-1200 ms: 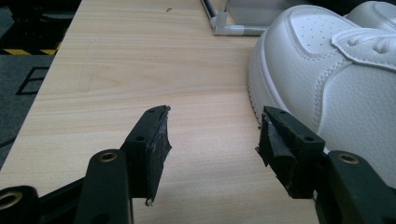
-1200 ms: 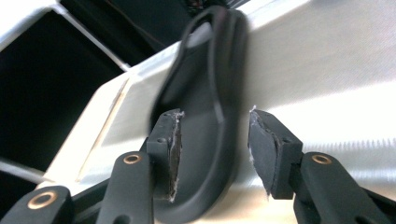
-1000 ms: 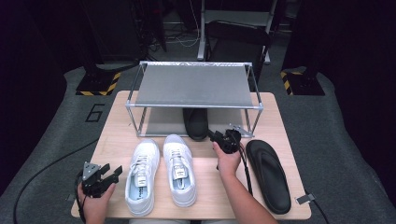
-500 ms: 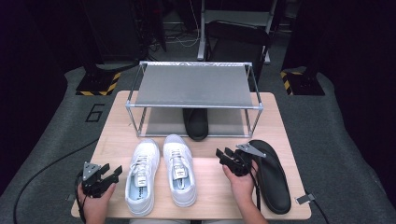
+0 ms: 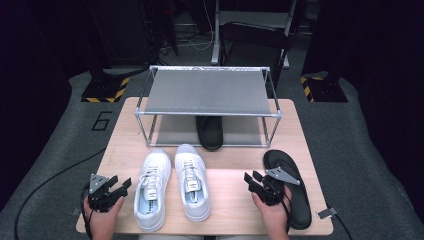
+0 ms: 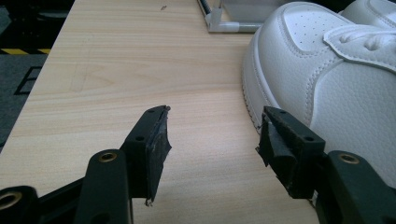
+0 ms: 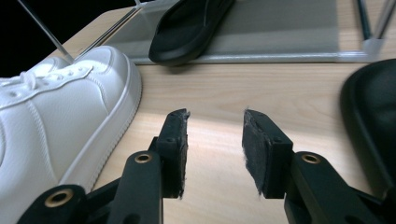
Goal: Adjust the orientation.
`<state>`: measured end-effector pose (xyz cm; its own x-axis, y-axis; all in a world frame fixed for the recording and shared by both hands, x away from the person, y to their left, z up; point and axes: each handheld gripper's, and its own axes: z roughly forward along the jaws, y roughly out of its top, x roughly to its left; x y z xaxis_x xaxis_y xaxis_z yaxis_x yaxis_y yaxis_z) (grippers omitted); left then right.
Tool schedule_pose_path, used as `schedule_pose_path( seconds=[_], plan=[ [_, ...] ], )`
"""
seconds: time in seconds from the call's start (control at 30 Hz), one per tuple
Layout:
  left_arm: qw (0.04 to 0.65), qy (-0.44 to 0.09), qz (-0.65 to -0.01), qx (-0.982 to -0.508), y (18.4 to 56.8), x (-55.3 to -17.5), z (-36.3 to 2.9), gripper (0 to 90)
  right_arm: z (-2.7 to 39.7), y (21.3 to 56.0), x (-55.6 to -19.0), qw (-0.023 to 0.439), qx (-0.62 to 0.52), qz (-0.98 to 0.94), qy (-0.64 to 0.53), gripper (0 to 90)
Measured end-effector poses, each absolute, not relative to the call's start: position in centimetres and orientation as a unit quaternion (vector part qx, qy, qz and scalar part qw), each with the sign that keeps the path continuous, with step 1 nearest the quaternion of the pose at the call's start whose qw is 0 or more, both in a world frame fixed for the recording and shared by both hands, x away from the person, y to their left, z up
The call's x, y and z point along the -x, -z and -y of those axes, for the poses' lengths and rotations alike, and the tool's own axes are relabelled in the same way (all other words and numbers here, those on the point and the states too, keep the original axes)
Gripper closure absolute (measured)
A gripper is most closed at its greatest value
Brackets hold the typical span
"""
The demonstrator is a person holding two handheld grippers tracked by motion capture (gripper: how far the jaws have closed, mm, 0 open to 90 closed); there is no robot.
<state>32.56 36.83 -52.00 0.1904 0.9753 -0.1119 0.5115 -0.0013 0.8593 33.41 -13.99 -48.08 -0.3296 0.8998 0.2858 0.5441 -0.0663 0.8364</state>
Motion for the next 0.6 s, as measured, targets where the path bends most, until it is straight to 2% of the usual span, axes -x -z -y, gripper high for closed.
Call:
schedule_pose_path(
  seconds=[0.23, 0.37, 0.6],
  plan=[
    [0.414, -0.28, -0.57, -0.652, 51.9, -32.5, -36.6, 42.0, 16.2, 47.8, -30.6, 0.227, -0.552, -0.659, -0.459, 60.4],
    [0.414, -0.282, -0.571, -0.651, 51.9, -32.5, -36.6, 42.0, 17.9, 47.7, -29.5, 0.234, -0.563, -0.645, -0.461, 61.2],
    [0.413, -0.281, -0.572, -0.651, 52.0, -32.5, -36.6, 42.0, 20.1, 48.2, -29.1, 0.257, -0.591, -0.627, -0.437, 63.1]
  ],
)
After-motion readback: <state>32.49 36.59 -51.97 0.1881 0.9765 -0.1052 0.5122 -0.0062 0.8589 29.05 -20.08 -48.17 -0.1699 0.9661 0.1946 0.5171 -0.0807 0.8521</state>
